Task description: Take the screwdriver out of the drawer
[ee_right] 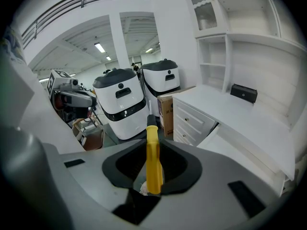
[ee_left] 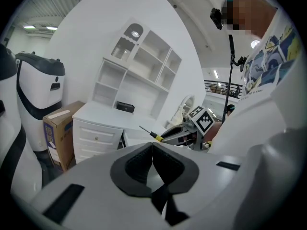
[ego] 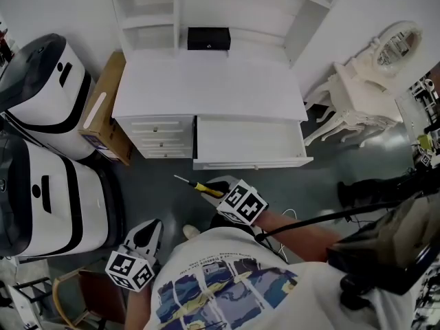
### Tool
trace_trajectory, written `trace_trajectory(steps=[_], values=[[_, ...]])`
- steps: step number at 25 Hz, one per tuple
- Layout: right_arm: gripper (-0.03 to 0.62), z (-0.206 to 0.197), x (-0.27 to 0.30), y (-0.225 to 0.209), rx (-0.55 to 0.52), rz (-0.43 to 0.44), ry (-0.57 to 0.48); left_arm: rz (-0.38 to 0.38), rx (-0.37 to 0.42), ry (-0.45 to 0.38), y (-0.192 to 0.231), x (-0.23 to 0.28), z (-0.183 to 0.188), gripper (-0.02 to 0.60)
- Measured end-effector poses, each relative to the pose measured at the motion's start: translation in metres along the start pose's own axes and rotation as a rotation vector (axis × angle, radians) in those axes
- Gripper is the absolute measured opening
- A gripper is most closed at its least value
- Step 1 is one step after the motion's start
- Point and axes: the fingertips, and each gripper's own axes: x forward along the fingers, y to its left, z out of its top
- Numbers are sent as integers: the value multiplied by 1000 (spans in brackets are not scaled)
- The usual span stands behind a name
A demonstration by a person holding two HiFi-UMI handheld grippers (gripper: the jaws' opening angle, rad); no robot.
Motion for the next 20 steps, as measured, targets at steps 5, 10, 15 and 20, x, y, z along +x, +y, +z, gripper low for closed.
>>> trace_trajectory(steps=[5, 10, 15, 20], values=[[103, -1, -3, -4, 2, 2, -5, -3, 3, 7, -3, 5, 3, 14], [103, -1, -3, -12, 12, 0, -11, -7, 2, 13, -1, 12, 7, 14], [103, -1, -4, -23, 22, 1, -11, -9, 0, 21, -1, 25, 14, 14], [103, -1, -5, -38, 30, -4, -8, -25, 9, 28, -2, 39, 19, 14]])
